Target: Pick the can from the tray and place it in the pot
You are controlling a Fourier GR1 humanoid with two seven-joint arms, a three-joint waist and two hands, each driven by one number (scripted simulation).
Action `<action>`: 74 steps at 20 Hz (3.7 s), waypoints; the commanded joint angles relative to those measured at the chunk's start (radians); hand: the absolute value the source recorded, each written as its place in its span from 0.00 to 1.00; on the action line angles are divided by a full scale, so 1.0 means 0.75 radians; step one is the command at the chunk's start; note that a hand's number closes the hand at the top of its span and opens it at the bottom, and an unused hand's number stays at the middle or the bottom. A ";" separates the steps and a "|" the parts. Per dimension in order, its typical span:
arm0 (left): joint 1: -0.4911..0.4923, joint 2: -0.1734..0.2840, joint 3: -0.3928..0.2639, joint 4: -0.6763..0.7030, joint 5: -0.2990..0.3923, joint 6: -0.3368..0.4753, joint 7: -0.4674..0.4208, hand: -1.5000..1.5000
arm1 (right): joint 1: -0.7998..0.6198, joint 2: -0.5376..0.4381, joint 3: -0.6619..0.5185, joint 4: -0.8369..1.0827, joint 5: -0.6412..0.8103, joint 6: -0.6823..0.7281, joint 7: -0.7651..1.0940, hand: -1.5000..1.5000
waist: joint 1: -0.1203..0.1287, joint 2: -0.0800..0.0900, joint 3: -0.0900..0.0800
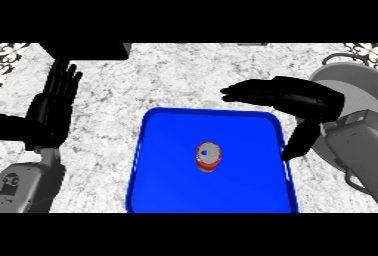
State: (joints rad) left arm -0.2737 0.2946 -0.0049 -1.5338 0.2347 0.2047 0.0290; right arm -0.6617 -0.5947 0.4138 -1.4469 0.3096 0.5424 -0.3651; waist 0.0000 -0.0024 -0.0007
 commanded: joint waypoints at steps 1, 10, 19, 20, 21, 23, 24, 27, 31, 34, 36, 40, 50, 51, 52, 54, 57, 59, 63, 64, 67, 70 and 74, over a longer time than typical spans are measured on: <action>0.041 -0.042 -0.023 -0.022 -0.041 0.004 -0.031 0.50 | 0.057 0.046 0.033 -0.081 0.100 0.044 0.108 0.00 | 0.000 0.001 0.001; 0.059 -0.059 0.033 -0.033 -0.039 -0.044 -0.023 0.50 | 0.099 0.286 0.084 -0.040 0.279 0.105 0.271 0.00 | 0.006 0.003 0.001; 0.026 -0.045 0.117 0.044 -0.042 -0.121 -0.046 0.50 | 0.155 0.374 0.023 -0.049 0.431 0.102 0.132 0.00 | 0.005 0.004 0.001; -0.056 -0.062 0.095 0.082 -0.076 -0.095 -0.019 0.50 | 0.215 0.397 0.020 -0.194 0.414 0.150 0.238 0.00 | -0.003 0.003 0.001; 0.033 -0.122 0.008 -0.074 -0.144 -0.013 0.031 0.50 | 0.274 0.333 0.018 -0.185 0.441 0.108 0.133 0.00 | 0.001 0.002 0.001; 0.009 -0.068 0.101 -0.004 -0.074 -0.091 0.032 0.50 | 0.310 0.413 0.081 -0.133 0.555 0.029 0.162 0.00 | 0.002 0.003 0.001; 0.085 -0.108 0.076 -0.021 -0.079 -0.108 -0.060 0.50 | 0.251 0.390 0.035 -0.021 0.571 0.010 0.090 0.00 | 0.006 0.004 0.001; -0.004 -0.049 0.125 0.012 -0.070 -0.129 0.019 0.50 | 0.237 0.426 0.050 -0.031 0.648 0.020 0.181 0.00 | 0.004 0.003 0.001; 0.036 -0.080 0.113 -0.091 -0.084 -0.118 0.063 0.50 | 0.278 0.511 0.065 0.043 0.721 -0.006 0.164 0.00 | 0.006 0.002 0.001; 0.083 -0.138 0.066 -0.076 -0.135 -0.095 0.021 0.50 | 0.233 0.583 0.056 0.188 0.774 -0.085 0.124 0.00 | 0.009 0.004 0.001; 0.018 -0.127 0.100 -0.048 -0.141 -0.090 0.032 0.50 | 0.301 0.606 0.086 0.111 0.810 -0.085 0.113 0.00 | 0.002 0.003 0.001; -0.042 -0.124 0.145 0.137 -0.112 -0.158 -0.070 0.50 | 0.284 0.636 0.083 0.250 0.862 -0.160 0.030 0.00 | 0.000 0.006 0.001; -0.001 -0.121 0.147 -0.036 -0.114 -0.147 0.048 0.50 | 0.208 0.771 0.159 0.409 0.984 -0.287 -0.148 1.00 | 0.008 0.004 0.001; -0.028 -0.146 0.138 0.051 -0.126 -0.154 -0.012 0.50 | 0.255 0.752 0.162 0.420 1.005 -0.349 -0.190 1.00 | 0.003 0.005 0.001; -0.002 -0.140 0.117 -0.100 -0.147 -0.105 0.113 0.50 | 0.259 0.790 0.182 0.380 1.003 -0.325 -0.150 1.00 | 0.007 0.002 0.001; 0.050 -0.103 0.169 -0.031 -0.118 -0.183 0.026 0.50 | 0.225 0.791 0.161 0.347 0.988 -0.275 -0.132 1.00 | 0.006 0.003 0.001; -0.020 -0.125 0.153 -0.081 -0.132 -0.142 0.111 0.50 | 0.232 0.776 0.093 0.396 1.044 -0.335 -0.218 1.00 | 0.004 0.003 0.001; -0.031 -0.097 0.203 0.028 -0.108 -0.188 0.034 0.50 | 0.369 0.792 0.207 0.251 1.026 -0.388 -0.086 1.00 | 0.000 0.002 0.001; -0.086 -0.149 0.153 0.056 -0.167 -0.121 0.040 0.50 | 0.320 0.747 0.094 0.154 1.076 -0.433 -0.055 1.00 | -0.007 0.002 0.001; 0.007 -0.135 0.165 0.012 -0.146 -0.156 0.027 0.50 | 0.350 0.684 0.065 0.015 1.047 -0.340 -0.035 1.00 | -0.008 -0.001 0.001; 0.091 -0.136 0.158 -0.050 -0.135 -0.174 0.016 0.50 | 0.611 0.791 0.213 -0.127 1.142 -0.448 0.290 1.00 | -0.020 -0.014 0.000; 0.019 -0.132 0.184 -0.001 -0.147 -0.134 0.027 0.50 | 0.802 0.792 0.354 -0.268 1.229 -0.490 0.559 1.00 | -0.067 -0.022 -0.001; 0.005 -0.144 0.173 0.019 -0.173 -0.112 0.019 0.50 | 0.937 0.793 0.476 -0.544 1.301 -0.628 0.830 1.00 | -0.067 -0.014 0.000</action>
State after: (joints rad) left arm -0.2558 0.1918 0.1260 -1.5439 0.1234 0.1036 0.0540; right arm -0.0646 -0.0043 0.6993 -1.6920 1.2260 0.1354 0.0775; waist -0.0348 -0.0147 -0.0005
